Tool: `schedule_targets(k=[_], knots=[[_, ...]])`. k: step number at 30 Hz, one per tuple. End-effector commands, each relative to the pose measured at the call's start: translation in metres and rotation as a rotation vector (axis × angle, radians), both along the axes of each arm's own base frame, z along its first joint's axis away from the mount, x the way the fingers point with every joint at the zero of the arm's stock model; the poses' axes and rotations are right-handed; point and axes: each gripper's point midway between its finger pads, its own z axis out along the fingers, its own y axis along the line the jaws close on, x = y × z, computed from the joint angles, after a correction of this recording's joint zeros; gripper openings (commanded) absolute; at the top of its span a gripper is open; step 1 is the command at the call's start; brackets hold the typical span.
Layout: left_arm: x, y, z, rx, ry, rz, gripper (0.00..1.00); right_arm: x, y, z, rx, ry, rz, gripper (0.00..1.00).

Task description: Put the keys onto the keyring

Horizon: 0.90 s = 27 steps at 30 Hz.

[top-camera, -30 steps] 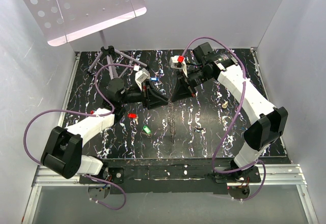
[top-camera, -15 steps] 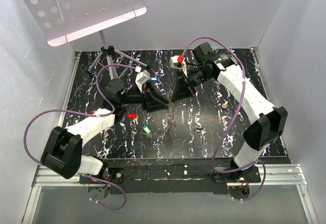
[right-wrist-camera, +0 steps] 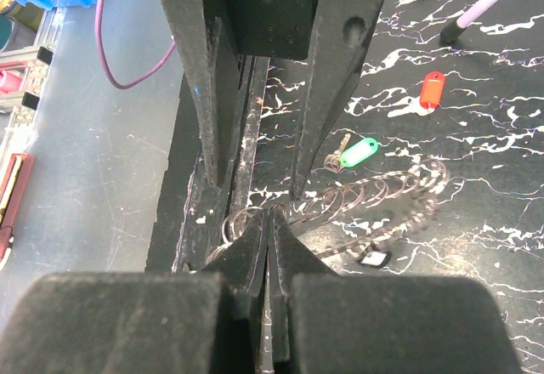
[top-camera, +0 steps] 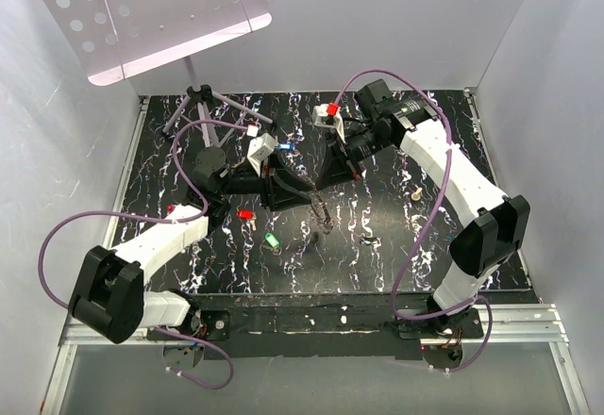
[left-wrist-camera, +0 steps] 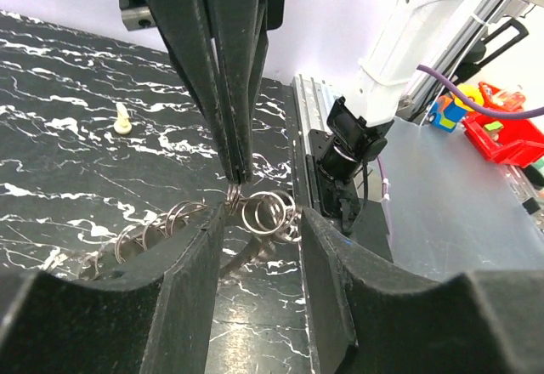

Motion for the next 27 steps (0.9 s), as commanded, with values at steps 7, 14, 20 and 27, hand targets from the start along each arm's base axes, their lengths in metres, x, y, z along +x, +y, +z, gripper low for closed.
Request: schedule_targets(k=[7, 14, 20, 27], knots=[[-0.0011, 0.0022, 0.016, -0.041, -0.094, 0.028, 0.4, -0.0058, 0.0065, 0.013, 0.059, 0.007, 0.032, 0.01], [-0.0005, 0.0009, 0.0159, -0.05, -0.087, 0.026, 0.39, -0.0069, 0.0079, 0.0129, 0.055, 0.008, 0.035, 0.01], [0.0011, -0.0012, 0.0121, -0.045, -0.074, 0.027, 0.38, -0.0076, 0.0087, 0.0143, 0.057, 0.007, 0.038, 0.01], [0.0023, -0.0027, 0.01, -0.038, -0.068, 0.027, 0.33, -0.0083, 0.0099, 0.0139, 0.054, 0.007, 0.04, 0.01]])
